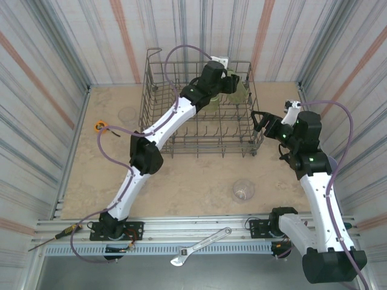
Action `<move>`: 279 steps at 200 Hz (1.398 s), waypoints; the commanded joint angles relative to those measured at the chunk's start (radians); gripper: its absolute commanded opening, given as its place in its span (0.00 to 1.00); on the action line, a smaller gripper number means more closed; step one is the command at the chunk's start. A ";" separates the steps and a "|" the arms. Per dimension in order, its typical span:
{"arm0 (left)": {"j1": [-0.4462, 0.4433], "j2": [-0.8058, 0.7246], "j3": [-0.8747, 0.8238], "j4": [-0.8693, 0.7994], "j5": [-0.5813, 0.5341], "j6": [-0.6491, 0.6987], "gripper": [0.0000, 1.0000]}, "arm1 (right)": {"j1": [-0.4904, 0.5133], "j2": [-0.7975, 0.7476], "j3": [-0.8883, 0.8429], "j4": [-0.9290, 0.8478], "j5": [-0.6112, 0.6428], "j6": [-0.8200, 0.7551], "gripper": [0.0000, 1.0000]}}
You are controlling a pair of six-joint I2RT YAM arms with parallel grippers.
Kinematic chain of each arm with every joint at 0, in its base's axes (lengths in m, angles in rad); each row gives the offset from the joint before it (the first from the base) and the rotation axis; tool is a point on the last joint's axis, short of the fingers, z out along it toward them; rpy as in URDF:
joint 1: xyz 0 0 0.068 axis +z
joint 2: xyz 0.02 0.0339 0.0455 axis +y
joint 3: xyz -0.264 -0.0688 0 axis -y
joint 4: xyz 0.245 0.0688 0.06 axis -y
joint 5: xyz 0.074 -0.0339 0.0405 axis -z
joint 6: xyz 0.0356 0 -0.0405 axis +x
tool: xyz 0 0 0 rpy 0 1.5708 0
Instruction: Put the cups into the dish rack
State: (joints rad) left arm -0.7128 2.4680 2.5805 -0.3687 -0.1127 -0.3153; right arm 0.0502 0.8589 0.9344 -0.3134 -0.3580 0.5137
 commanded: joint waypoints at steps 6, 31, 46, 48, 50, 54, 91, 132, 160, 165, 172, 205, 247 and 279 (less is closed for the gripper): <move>-0.020 0.005 0.047 0.072 -0.091 0.096 0.00 | -0.005 -0.024 -0.009 0.021 0.029 0.008 0.99; -0.049 0.016 0.047 0.100 -0.150 0.165 0.00 | -0.006 -0.017 -0.002 0.021 0.034 -0.002 0.99; -0.052 0.031 0.052 0.108 -0.170 0.180 0.00 | -0.006 -0.010 0.004 0.024 0.028 -0.004 0.99; -0.051 0.033 0.053 0.108 -0.171 0.180 0.00 | -0.006 -0.008 0.005 0.025 0.028 -0.004 0.99; -0.051 0.036 0.054 0.107 -0.172 0.180 0.00 | -0.006 -0.007 0.006 0.025 0.026 -0.004 0.98; -0.051 0.041 0.055 0.108 -0.175 0.179 0.00 | -0.006 -0.005 0.007 0.025 0.024 -0.004 0.99; -0.040 0.072 0.059 0.125 -0.166 0.157 0.00 | -0.006 0.005 -0.001 0.033 0.024 -0.006 0.99; -0.033 0.104 0.063 0.126 -0.184 0.162 0.00 | -0.006 0.012 -0.005 0.040 0.022 -0.003 0.99; -0.034 0.113 0.062 0.129 -0.191 0.154 0.00 | -0.006 0.011 0.005 0.032 0.022 -0.009 0.99; -0.036 0.108 0.061 0.127 -0.190 0.149 0.00 | -0.006 0.011 0.005 0.029 0.022 -0.012 0.99; -0.041 0.097 0.054 0.133 -0.189 0.147 0.00 | -0.006 0.011 0.008 0.026 0.022 -0.013 0.99; -0.074 0.048 0.047 0.173 -0.184 0.179 0.00 | -0.006 0.005 0.006 0.030 0.027 -0.008 0.99; -0.089 -0.011 0.043 0.170 -0.204 0.220 0.00 | -0.007 0.001 0.001 0.034 0.017 0.004 0.99; -0.090 -0.032 0.030 0.197 -0.252 0.280 0.00 | -0.007 -0.004 0.000 0.036 0.016 0.005 0.99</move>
State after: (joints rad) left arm -0.8013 2.5309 2.6049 -0.2462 -0.2996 -0.1059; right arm 0.0502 0.8700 0.9344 -0.2913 -0.3401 0.5144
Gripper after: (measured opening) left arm 0.669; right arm 0.987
